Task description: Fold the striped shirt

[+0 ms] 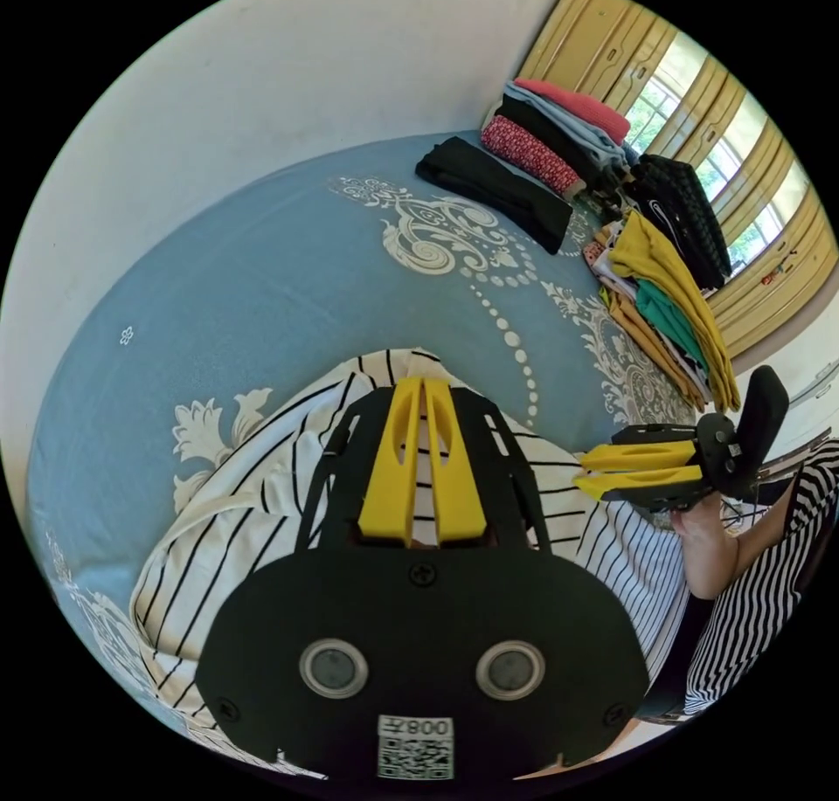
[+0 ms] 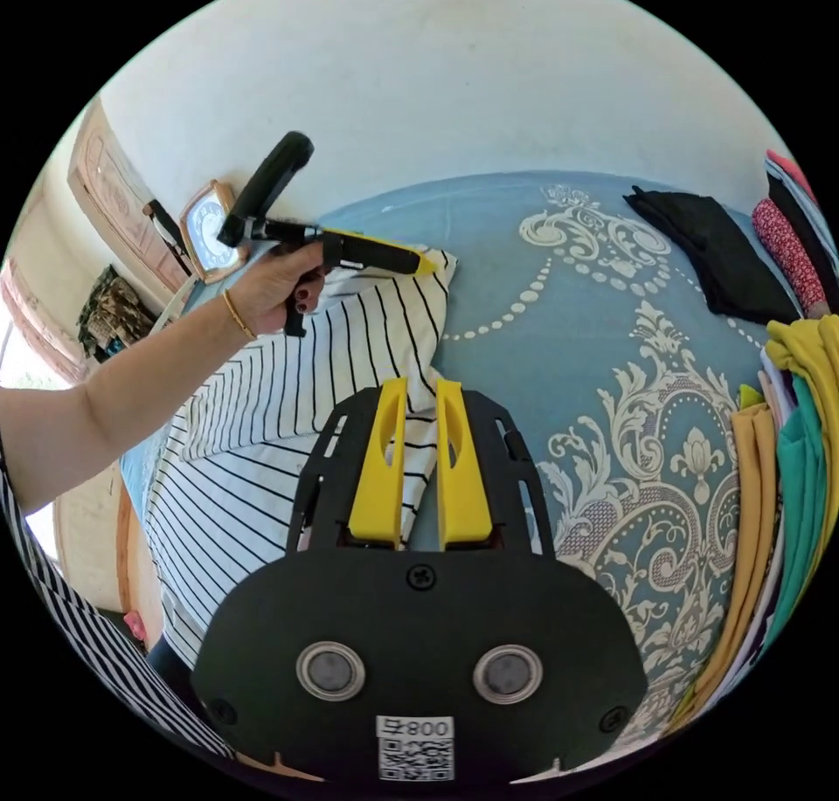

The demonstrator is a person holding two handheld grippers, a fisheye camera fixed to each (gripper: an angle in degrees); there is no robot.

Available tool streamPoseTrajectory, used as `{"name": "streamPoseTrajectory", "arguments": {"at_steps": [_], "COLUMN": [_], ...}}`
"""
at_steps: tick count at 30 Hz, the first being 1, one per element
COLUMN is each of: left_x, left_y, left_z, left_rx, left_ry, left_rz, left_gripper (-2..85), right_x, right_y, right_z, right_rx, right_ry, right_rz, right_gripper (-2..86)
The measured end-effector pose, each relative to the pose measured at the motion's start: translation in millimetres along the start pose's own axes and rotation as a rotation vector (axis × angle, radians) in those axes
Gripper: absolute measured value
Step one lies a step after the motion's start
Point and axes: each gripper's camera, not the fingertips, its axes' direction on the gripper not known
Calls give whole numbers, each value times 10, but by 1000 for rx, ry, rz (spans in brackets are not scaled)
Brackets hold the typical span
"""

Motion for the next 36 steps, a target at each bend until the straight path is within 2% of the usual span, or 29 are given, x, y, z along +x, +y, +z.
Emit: {"name": "streamPoseTrajectory", "arguments": {"at_steps": [13,15,19,22,25,28,29,31,36], "left_x": [-76,-94,-159,-182,-170,-106,-86,-67,-168], "left_y": [457,546,769,1118,1557,1935,2043,2213,3127], "left_z": [-177,-94,-79,-346,-557,-480,-356,-254,-773], "left_rx": [72,39,6,98,149,96,22,-36,110], "left_ry": [22,9,13,13,34,60,35,-10,-1], "left_rz": [33,45,42,39,36,52,54,58,-86], "left_gripper": [5,7,12,12,7,5,5,5,9], "right_x": [-21,-9,-57,-179,-401,-606,-664,-724,-963], "right_y": [25,3,9,22,-9,-147,-189,-209,-253], "right_z": [-320,-281,-397,-600,-724,-487,-365,-420,-589], "right_rx": [75,26,59,139,204,34,-49,-25,40], "right_ry": [-26,-72,-86,-25,-48,-57,-43,-45,-29], "right_rz": [119,137,153,162,94,41,34,42,39], "right_gripper": [2,2,2,1,2,2,2,2,1]}}
